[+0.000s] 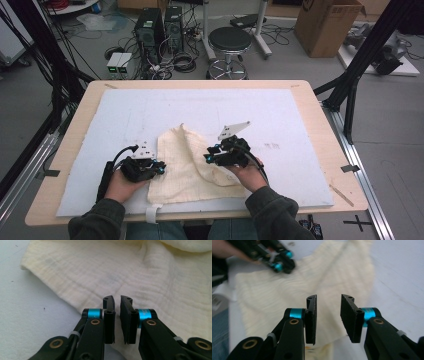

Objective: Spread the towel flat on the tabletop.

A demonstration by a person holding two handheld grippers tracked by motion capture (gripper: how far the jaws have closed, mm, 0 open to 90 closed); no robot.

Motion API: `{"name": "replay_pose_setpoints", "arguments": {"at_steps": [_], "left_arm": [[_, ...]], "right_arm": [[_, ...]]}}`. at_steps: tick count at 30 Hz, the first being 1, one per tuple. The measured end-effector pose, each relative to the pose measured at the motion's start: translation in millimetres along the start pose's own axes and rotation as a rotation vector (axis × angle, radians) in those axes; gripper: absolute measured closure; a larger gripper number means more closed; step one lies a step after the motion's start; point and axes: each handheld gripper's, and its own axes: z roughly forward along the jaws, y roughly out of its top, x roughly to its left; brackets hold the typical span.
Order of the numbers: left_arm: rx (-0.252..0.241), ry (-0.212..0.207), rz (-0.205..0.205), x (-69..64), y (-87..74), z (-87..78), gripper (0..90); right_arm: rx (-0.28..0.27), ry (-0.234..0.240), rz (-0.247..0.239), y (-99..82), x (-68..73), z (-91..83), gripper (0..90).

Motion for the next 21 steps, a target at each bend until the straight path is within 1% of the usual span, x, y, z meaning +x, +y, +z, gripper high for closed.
{"name": "replay_pose_setpoints", "arguments": {"at_steps": [2, 4, 6, 8, 9, 11, 12, 13, 14, 17, 18, 21], "left_arm": [[0.000, 0.000, 0.001, 0.0, 0.0, 0.0, 81.4], [0.000, 0.000, 0.002, 0.0, 0.0, 0.0, 81.3], [-0.002, 0.000, 0.002, 0.1, -0.2, 0.1, 81.2], [-0.002, 0.000, 0.002, 0.0, -0.2, 0.1, 81.2], [-0.002, 0.000, 0.003, 0.0, -0.2, 0.1, 81.2], [-0.002, 0.001, 0.004, -0.1, -0.2, 0.1, 81.2], [-0.002, 0.002, 0.003, -0.3, -0.2, 0.1, 81.1], [-0.005, 0.003, 0.002, -0.6, -0.3, 0.1, 81.0], [-0.007, 0.002, 0.001, -0.6, -0.4, 0.2, 80.9], [-0.004, 0.001, 0.004, -0.2, -0.4, -0.1, 80.6], [-0.004, 0.001, 0.005, -0.2, -0.4, -0.1, 80.5], [-0.004, 0.001, 0.005, -0.3, -0.4, -0.1, 80.5]], "right_arm": [[0.029, -0.020, 0.055, -2.8, -13.4, 8.4, 63.8], [0.045, -0.016, 0.081, -3.5, -18.3, 16.0, 61.5], [0.053, -0.030, 0.092, -3.1, -20.2, 22.9, 59.1], [0.066, -0.023, 0.123, -4.2, -24.4, 30.4, 59.4], [0.078, -0.018, 0.134, -5.0, -26.3, 33.2, 62.7], [0.079, 0.016, 0.143, -6.3, -29.8, 37.0, 75.3], [0.076, 0.029, 0.138, -6.3, -30.2, 37.9, 81.9], [0.076, 0.030, 0.125, -5.5, -29.5, 37.6, 85.8], [0.069, 0.023, 0.105, -3.9, -28.5, 35.9, 86.4], [0.057, -0.015, 0.084, 0.1, -27.1, 25.7, 86.8], [0.053, -0.045, 0.074, 2.3, -26.5, 20.4, 86.8], [0.040, -0.168, 0.023, 11.8, -25.0, 2.3, 86.7]]}}
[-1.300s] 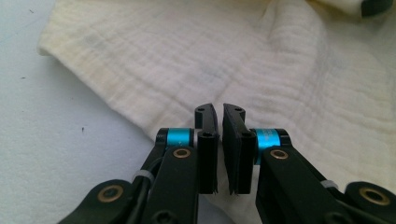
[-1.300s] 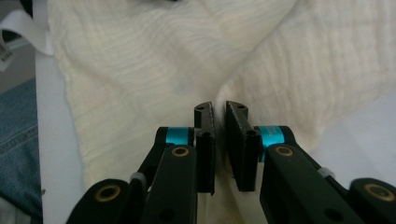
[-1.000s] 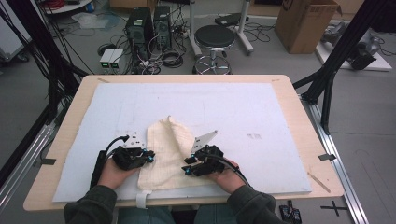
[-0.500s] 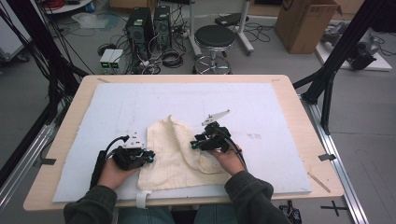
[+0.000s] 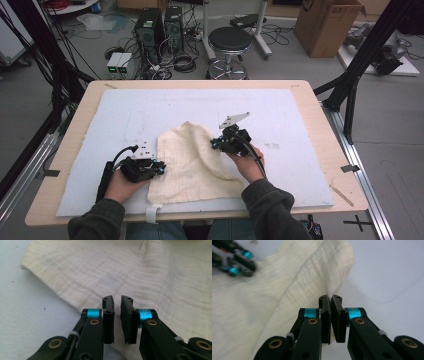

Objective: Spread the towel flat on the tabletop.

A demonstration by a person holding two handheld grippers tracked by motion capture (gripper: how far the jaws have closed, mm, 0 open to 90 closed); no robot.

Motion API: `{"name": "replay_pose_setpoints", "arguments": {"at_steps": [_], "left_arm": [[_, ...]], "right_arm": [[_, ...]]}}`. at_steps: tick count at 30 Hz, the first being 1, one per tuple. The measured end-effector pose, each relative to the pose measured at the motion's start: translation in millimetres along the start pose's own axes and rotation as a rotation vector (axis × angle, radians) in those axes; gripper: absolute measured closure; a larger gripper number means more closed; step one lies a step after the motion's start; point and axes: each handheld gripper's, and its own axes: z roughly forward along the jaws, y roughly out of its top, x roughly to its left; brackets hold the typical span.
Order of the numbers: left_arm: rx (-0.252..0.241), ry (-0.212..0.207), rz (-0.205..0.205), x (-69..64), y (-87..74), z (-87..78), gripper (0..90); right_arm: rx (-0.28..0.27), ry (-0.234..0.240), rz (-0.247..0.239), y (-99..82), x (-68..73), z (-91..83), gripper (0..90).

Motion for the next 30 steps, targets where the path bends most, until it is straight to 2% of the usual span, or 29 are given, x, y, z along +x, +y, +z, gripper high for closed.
{"name": "replay_pose_setpoints", "arguments": {"at_steps": [2, 5, 7, 8, 10, 13, 14, 16, 19, 23, 25, 28, 30], "left_arm": [[0.000, 0.000, 0.000, 0.0, 0.0, 0.0, 80.5], [0.002, 0.002, -0.001, -0.2, 0.1, -0.1, 80.3], [0.002, 0.002, 0.000, -0.2, 0.1, -0.2, 80.2], [0.004, 0.003, 0.002, -0.2, 0.1, -0.4, 80.0], [0.001, 0.004, 0.003, -0.7, 0.0, -0.2, 79.9], [0.002, 0.002, 0.003, -0.3, -0.4, -0.5, 79.7], [0.001, 0.001, 0.002, -0.2, -0.4, -0.5, 79.7], [0.002, 0.003, 0.003, -0.4, -0.3, -0.5, 79.6], [0.000, 0.004, 0.006, -0.5, -0.3, -0.3, 79.6], [0.001, 0.003, 0.005, -0.3, -0.3, -0.4, 79.5], [0.002, 0.004, 0.006, -0.4, -0.3, -0.4, 79.5], [0.001, 0.003, 0.006, -0.3, -0.3, -0.3, 79.5], [0.002, 0.005, 0.006, -0.5, -0.3, -0.4, 79.5]], "right_arm": [[0.012, -0.079, -0.031, 6.2, -1.0, -9.0, 86.5], [0.046, -0.103, -0.054, 8.2, 0.3, -3.4, 85.6], [0.093, -0.088, -0.070, 7.5, 5.1, 9.2, 84.9], [0.098, -0.083, -0.085, 6.9, 7.0, 14.5, 84.9], [0.109, -0.044, -0.077, 4.5, 15.3, 27.1, 84.8], [0.120, 0.018, -0.117, 1.2, 33.0, 42.3, 82.9], [0.110, 0.050, -0.131, 0.3, 37.6, 45.8, 80.5], [0.129, 0.073, -0.157, 0.0, 42.9, 49.9, 74.1], [0.093, 0.109, -0.110, -0.1, 35.3, 46.1, 67.6], [0.023, 0.099, -0.028, 0.4, 19.1, 34.0, 66.6], [0.009, 0.086, 0.002, 0.7, 11.8, 31.4, 67.1], [0.020, 0.073, 0.043, -1.6, 2.1, 35.0, 67.4], [0.054, 0.086, 0.063, -3.8, -0.7, 42.6, 66.7]]}}
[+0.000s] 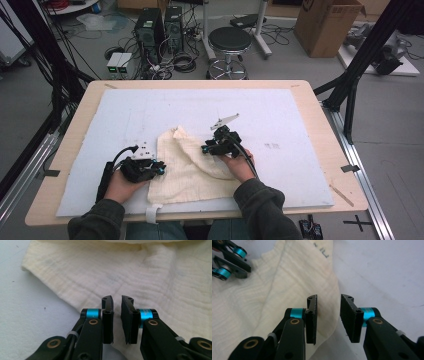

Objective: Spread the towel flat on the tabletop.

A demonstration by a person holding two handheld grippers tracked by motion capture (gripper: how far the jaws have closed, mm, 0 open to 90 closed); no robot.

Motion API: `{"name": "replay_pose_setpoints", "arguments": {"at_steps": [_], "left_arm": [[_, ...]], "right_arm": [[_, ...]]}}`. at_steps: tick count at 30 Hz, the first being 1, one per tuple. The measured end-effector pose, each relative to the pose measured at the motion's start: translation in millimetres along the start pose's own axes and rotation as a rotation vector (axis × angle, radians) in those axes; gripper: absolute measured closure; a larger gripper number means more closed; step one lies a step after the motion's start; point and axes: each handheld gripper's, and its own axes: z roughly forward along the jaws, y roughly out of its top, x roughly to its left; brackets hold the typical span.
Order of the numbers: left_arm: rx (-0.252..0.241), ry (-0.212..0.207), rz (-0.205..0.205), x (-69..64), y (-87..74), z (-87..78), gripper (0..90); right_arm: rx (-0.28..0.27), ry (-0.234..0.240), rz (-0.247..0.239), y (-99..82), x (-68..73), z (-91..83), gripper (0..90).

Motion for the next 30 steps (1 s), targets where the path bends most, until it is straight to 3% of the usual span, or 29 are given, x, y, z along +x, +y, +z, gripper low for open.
{"name": "replay_pose_setpoints", "arguments": {"at_steps": [5, 8, 10, 16, 21, 23, 25, 28, 30], "left_arm": [[-0.001, -0.002, 0.001, 0.2, 0.0, 0.1, 79.4], [-0.001, -0.001, -0.003, 0.2, -0.1, 0.0, 79.4], [-0.002, 0.000, -0.002, -0.2, -0.2, 0.1, 79.4], [-0.001, -0.001, -0.002, 0.1, -0.2, 0.0, 79.3], [-0.002, -0.009, -0.013, 1.7, -0.3, 0.3, 79.1], [-0.007, -0.011, -0.023, 1.7, 0.1, 0.6, 78.8], [-0.017, -0.011, -0.030, 2.3, 2.5, 0.2, 74.7], [-0.087, 0.010, -0.058, 6.6, 12.7, -5.2, 71.4], [-0.127, 0.040, -0.070, 11.2, 18.9, -6.7, 68.7]], "right_arm": [[0.047, -0.032, -0.016, 0.0, 3.1, 11.7, 66.1], [0.052, -0.035, -0.026, -0.4, 1.6, 10.7, 79.9], [0.058, -0.026, -0.032, -0.2, 0.9, 8.8, 84.1], [0.015, -0.102, -0.057, 2.2, -3.2, -12.7, 84.1], [-0.001, -0.182, -0.029, -0.8, -26.4, -39.3, 84.1], [0.010, -0.239, -0.037, 0.5, -41.3, -52.3, 84.1], [0.015, -0.289, -0.016, 2.4, -55.7, -63.2, 84.1], [0.017, -0.316, 0.016, 1.6, -72.0, -67.6, 84.0], [0.040, -0.309, 0.037, -1.5, -78.9, -62.0, 83.7]]}}
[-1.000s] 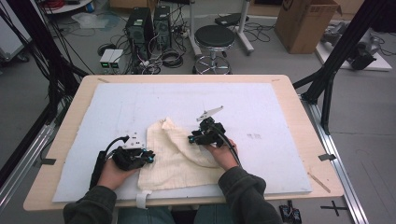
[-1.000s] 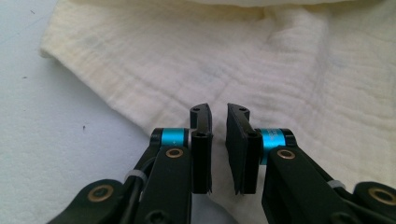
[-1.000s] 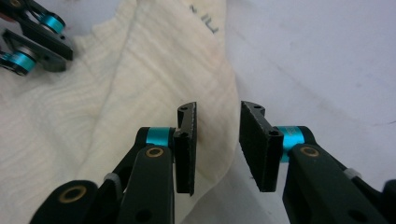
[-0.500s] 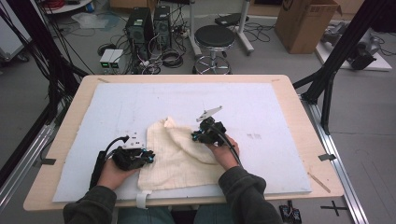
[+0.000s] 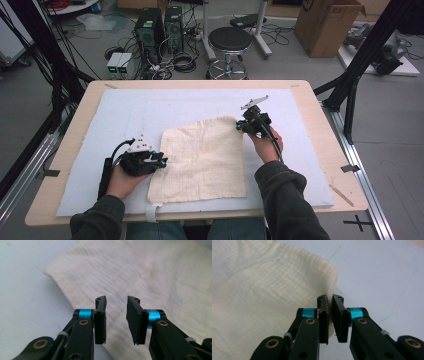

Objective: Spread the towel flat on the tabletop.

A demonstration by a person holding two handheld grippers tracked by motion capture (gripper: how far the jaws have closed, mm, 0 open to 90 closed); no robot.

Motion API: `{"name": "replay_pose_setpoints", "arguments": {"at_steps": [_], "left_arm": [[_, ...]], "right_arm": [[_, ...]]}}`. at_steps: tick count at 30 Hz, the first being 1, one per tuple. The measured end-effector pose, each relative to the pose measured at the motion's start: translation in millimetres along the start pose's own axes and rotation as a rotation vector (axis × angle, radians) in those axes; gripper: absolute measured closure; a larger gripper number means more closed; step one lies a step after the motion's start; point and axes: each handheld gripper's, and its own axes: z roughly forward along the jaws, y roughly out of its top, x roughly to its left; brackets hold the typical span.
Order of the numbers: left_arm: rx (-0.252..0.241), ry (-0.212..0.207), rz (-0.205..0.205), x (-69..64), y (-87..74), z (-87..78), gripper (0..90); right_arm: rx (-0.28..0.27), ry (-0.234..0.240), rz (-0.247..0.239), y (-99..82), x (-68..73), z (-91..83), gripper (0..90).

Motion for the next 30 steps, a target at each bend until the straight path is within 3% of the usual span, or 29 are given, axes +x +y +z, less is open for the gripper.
{"name": "replay_pose_setpoints", "arguments": {"at_steps": [4, 8, 11, 14, 17, 19, 22, 24, 27, 30], "left_arm": [[-0.025, 0.083, -0.065, 18.8, 9.9, 15.1, 66.5], [-0.029, 0.152, -0.099, 32.6, 19.3, 32.6, 62.9], [-0.051, 0.175, -0.130, 41.6, 27.6, 42.4, 58.8], [-0.018, 0.189, -0.151, 50.4, 33.7, 51.4, 52.7], [0.034, 0.173, -0.183, 58.8, 34.5, 61.7, 51.3], [0.069, 0.150, -0.177, 59.8, 34.8, 66.0, 57.9], [0.076, 0.106, -0.139, 55.2, 36.4, 64.2, 83.5], [0.067, 0.084, -0.099, 45.1, 40.1, 60.7, 85.0], [0.069, 0.071, -0.002, 26.1, 45.2, 56.4, 85.1], [0.081, 0.017, 0.042, 12.1, 45.0, 58.2, 85.1]], "right_arm": [[0.052, 0.009, -0.002, -2.5, 1.2, 15.7, 81.7], [0.053, 0.024, -0.019, -0.2, 6.7, 23.7, 82.1], [0.057, 0.034, -0.018, -0.6, 8.1, 24.7, 82.1], [0.053, 0.044, -0.018, -0.9, 9.3, 24.0, 82.1], [0.050, 0.055, -0.022, -0.5, 11.2, 22.5, 82.3], [0.046, 0.060, -0.022, -0.3, 11.8, 22.0, 82.7], [0.038, 0.071, -0.021, -0.8, 11.5, 21.5, 83.1], [0.029, 0.071, -0.021, -1.8, 9.0, 20.5, 83.2], [0.026, 0.077, 0.000, -3.7, 6.8, 16.7, 83.3], [0.019, 0.079, -0.002, -5.6, 4.0, 13.6, 83.4]]}}
